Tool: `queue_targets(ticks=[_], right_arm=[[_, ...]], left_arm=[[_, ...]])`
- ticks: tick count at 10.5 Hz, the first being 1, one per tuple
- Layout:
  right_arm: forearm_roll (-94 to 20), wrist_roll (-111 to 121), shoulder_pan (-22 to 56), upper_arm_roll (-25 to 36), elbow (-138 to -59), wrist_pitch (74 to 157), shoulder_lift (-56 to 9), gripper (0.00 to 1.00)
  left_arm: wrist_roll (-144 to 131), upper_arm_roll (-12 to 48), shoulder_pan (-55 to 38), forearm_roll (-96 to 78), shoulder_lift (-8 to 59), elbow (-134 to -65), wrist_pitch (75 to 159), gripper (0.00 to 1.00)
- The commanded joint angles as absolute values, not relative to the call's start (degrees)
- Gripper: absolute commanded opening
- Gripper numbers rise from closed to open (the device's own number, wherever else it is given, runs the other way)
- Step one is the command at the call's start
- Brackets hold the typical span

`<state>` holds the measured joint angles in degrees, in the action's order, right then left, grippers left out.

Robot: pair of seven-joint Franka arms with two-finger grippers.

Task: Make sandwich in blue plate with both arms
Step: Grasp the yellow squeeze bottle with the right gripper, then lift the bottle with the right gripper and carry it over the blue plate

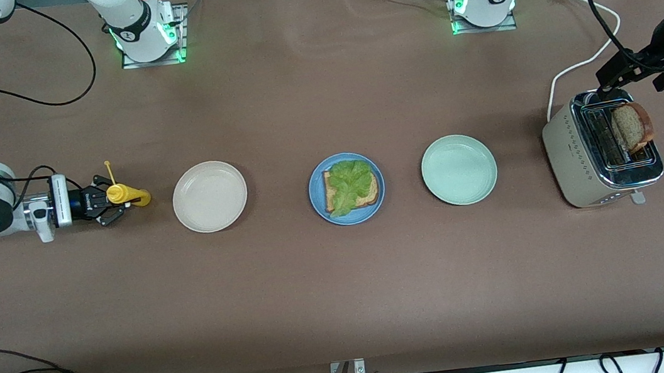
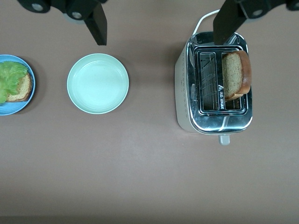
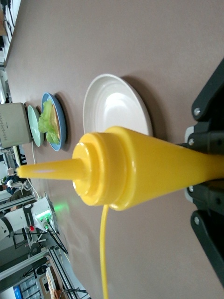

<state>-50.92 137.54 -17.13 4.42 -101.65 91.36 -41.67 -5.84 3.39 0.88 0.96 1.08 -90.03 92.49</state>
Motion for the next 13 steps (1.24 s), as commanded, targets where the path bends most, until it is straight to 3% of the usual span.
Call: queue_targets(ticks=[1, 5, 13], right_arm=[[-42.2, 120.0, -12.9, 3.8, -102.0, 93.5, -32.2, 0.18], [-30.4, 92.7, -4.3, 3.7, -97.9, 95.9, -25.8, 0.18], [-10.7, 63.4, 15.3, 3.8, -81.4, 97.2, -29.7, 0.18]], left_arm=[[-6.4, 4.0, 1.1, 0.1, 1.1, -88.8, 91.2, 1.00], [-6.2, 3.6, 1.8, 0.0, 1.1, -88.3, 90.1, 1.00], [-11.0, 6.8, 1.0, 0.1, 1.1, -87.3, 89.9, 1.00]])
